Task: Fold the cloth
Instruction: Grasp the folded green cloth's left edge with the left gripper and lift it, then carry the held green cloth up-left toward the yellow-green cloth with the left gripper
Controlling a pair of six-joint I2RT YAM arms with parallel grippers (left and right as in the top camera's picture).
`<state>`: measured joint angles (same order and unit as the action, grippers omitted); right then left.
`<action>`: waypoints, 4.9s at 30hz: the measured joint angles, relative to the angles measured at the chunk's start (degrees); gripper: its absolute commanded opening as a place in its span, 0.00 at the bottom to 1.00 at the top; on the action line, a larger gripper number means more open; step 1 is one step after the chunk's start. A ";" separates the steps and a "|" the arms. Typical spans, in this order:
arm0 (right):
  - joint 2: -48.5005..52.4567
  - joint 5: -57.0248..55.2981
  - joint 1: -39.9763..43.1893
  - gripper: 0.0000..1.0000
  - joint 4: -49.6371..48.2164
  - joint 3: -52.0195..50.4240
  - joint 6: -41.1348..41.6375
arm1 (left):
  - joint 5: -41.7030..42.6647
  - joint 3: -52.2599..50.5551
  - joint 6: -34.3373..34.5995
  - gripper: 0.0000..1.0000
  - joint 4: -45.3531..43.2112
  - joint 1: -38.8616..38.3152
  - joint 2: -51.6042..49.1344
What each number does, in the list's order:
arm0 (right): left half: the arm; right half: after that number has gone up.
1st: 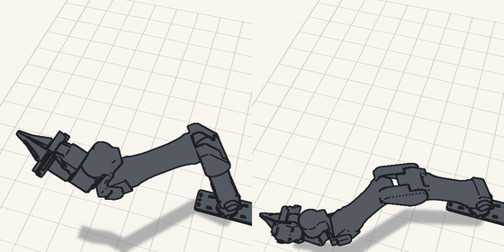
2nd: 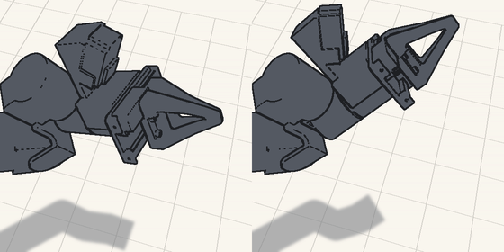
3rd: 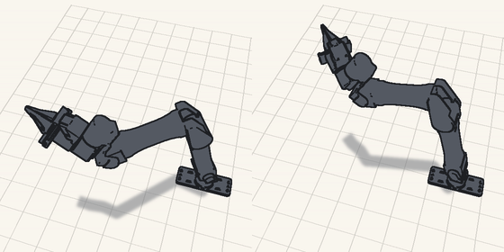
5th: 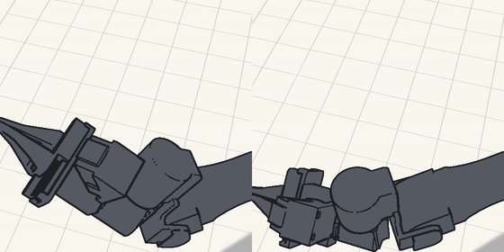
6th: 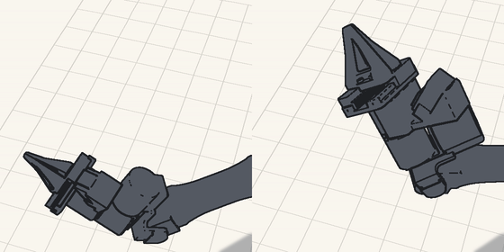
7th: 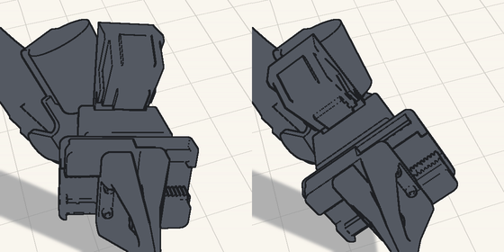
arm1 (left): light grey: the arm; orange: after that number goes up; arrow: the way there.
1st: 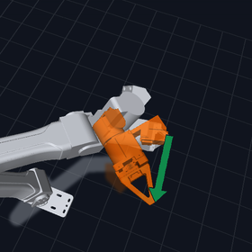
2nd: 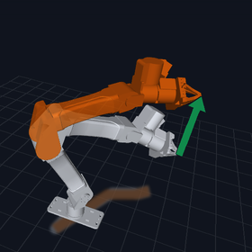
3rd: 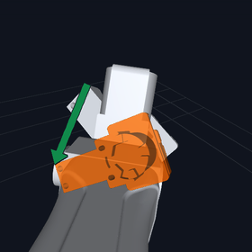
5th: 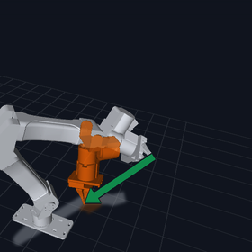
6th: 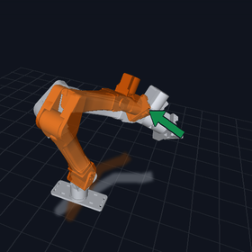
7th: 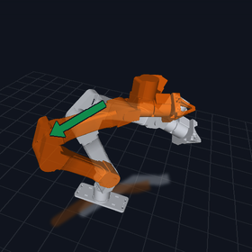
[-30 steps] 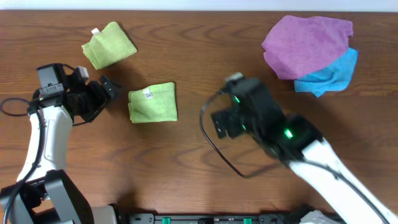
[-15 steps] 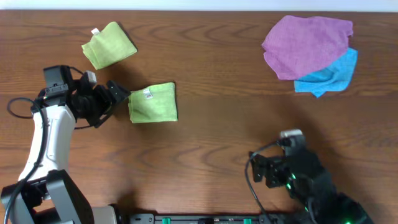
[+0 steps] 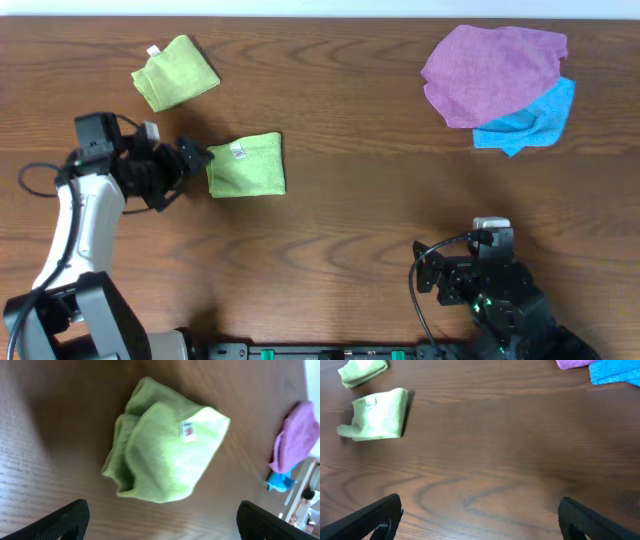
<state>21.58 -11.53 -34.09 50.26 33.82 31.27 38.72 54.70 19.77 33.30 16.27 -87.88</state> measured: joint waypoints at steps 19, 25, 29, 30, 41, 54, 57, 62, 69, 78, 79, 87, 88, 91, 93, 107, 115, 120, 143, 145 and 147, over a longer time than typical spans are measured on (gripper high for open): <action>0.00 -0.11 0.00 0.99 0.04 -0.04 0.11 | -3.69 -10.82 13.22 0.95 -17.33 -7.52 -1.11; 0.00 -0.13 0.00 0.99 0.04 -0.04 0.17 | -4.92 -10.82 15.32 0.95 -17.55 -7.52 -2.86; 0.00 -0.13 0.00 0.99 0.04 -0.04 0.17 | -5.81 -10.82 16.59 0.95 -17.79 -7.52 -3.74; 0.00 -0.13 0.00 0.99 0.04 -0.04 0.17 | -5.97 -10.82 17.00 0.95 -18.14 -7.52 -4.13; 0.00 -0.15 0.00 0.99 0.04 -0.04 0.17 | -4.02 -10.19 22.45 0.94 -28.24 -9.62 -8.92; 0.00 -0.15 0.00 0.99 0.02 -0.04 0.17 | -4.50 -10.45 25.44 0.06 -38.05 -14.36 -15.15; 0.00 -0.15 0.00 0.99 0.04 -0.04 0.17 | -3.06 -10.10 25.46 0.06 -41.27 -14.36 -15.32; 0.00 -0.17 0.00 0.99 0.04 -0.04 0.17 | -0.98 -3.30 25.46 0.06 -39.04 -14.40 -15.37; 0.00 -0.35 0.00 0.99 0.07 -0.04 0.17 | -4.74 14.64 25.44 0.06 -31.32 -14.40 -15.19; 0.00 -0.35 0.00 0.99 0.04 -0.04 0.17 | -19.93 22.60 25.03 0.06 -31.06 -14.34 -14.82; 0.00 -0.35 0.00 0.99 0.04 -0.04 0.17 | -21.86 22.60 24.52 0.06 -31.65 -14.23 -14.82; 0.00 -0.33 0.00 0.99 0.04 -0.04 0.17 | -28.46 23.28 20.00 0.06 -39.93 -11.74 -18.43; 0.00 -0.35 0.00 0.99 0.04 -0.04 0.17 | -28.39 23.65 19.78 0.06 -40.63 -11.37 -19.74; 0.00 -0.35 0.00 0.99 0.04 -0.04 0.17 | -27.76 25.07 19.19 0.06 -41.79 -10.23 -24.65; 0.00 -0.33 0.00 0.99 0.04 -0.04 0.17 | -27.36 26.40 19.12 0.06 -42.05 -9.64 -27.82; 0.00 -0.35 0.00 0.99 0.04 -0.04 0.17 | -24.81 39.21 18.75 0.06 -41.66 -7.67 -37.07; 0.00 -0.33 0.00 0.99 0.04 -0.04 0.17 | -24.09 39.23 17.16 0.06 -34.42 -5.46 -37.20; 0.00 -0.35 0.00 0.99 0.07 -0.04 0.17 | -24.09 39.23 14.25 0.06 -31.45 -4.61 -37.20; 0.00 -0.33 0.00 0.99 0.04 -0.04 0.17 | -27.06 39.23 5.20 0.06 -21.59 -4.42 -37.20; 0.00 -0.35 0.00 0.99 0.04 -0.04 0.17 | -27.71 39.23 4.74 0.10 -21.16 -4.42 -37.20; 0.00 -0.35 0.00 0.99 0.04 -0.04 0.17 | -28.48 39.23 3.96 0.18 -21.03 -4.42 -37.20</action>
<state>21.58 -11.88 -34.09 50.30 33.78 31.44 10.24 93.93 23.73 12.27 11.86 -125.08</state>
